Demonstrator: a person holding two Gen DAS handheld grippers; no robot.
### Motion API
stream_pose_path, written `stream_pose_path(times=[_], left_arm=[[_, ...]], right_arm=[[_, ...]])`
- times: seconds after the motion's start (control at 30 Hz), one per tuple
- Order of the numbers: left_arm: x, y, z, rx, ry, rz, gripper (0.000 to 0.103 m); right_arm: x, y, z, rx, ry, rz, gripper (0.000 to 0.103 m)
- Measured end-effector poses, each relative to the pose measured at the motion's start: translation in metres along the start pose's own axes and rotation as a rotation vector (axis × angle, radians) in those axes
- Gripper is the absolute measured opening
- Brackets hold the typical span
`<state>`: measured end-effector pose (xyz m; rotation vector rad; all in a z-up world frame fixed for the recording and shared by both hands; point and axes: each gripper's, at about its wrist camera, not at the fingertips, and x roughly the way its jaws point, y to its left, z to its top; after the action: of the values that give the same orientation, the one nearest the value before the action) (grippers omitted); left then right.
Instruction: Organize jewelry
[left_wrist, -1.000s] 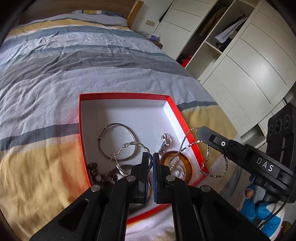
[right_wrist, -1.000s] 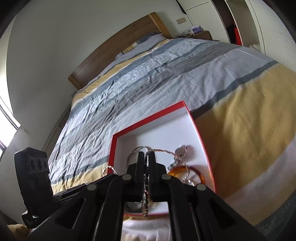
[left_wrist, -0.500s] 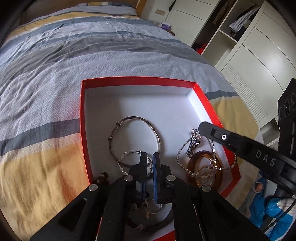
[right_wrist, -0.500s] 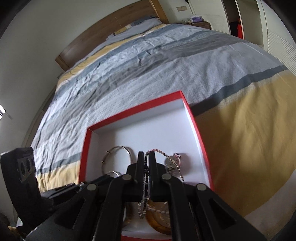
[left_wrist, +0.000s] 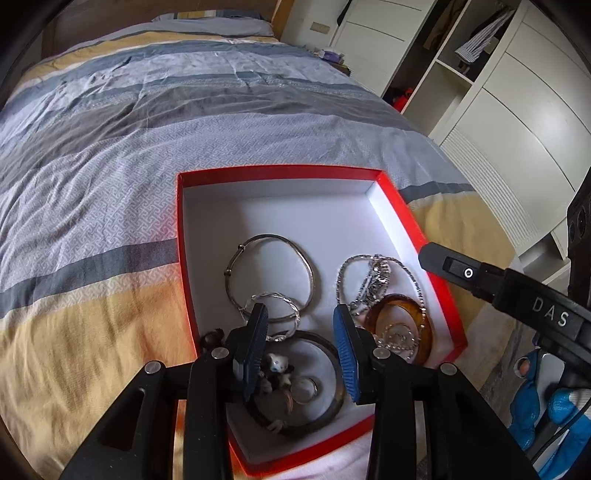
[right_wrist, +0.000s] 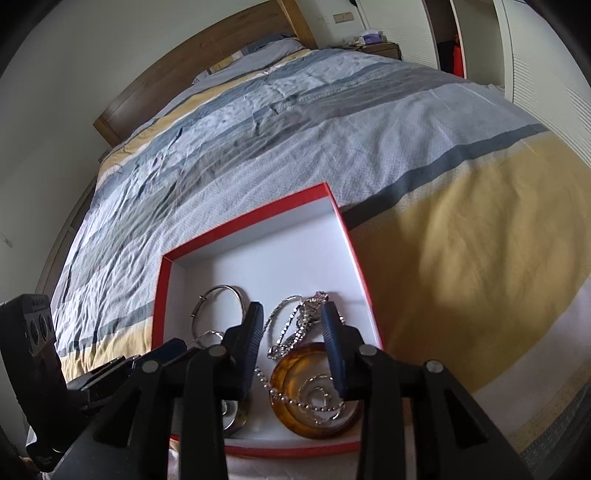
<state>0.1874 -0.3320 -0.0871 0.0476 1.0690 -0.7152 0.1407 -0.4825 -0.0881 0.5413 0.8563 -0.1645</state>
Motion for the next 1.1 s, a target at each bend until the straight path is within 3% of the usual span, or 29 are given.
stream_pose_path(times=[0.2,0.3,0.5,1.1], left_arm=[[-0.031,-0.009,-0.008,0.003,-0.036,0.007,0.049],[-0.046,-0.011,-0.017,0.010,-0.045,0.036,0.051],[-0.078,0.003,-0.040,-0.018,-0.059,0.112,0.056],[-0.215,0.025,-0.112,-0.020,-0.290,0.363,0.078]], right_arm=[[-0.036,0.016,-0.007,-0.009,-0.057,-0.018,0.032],[-0.048,0.030,-0.020,-0.048,-0.062,-0.051,0.039],[-0.061,0.056,-0.050,-0.125,-0.045,-0.081,0.040],[-0.114,0.155,-0.128,-0.357,-0.077,-0.048,0.041]])
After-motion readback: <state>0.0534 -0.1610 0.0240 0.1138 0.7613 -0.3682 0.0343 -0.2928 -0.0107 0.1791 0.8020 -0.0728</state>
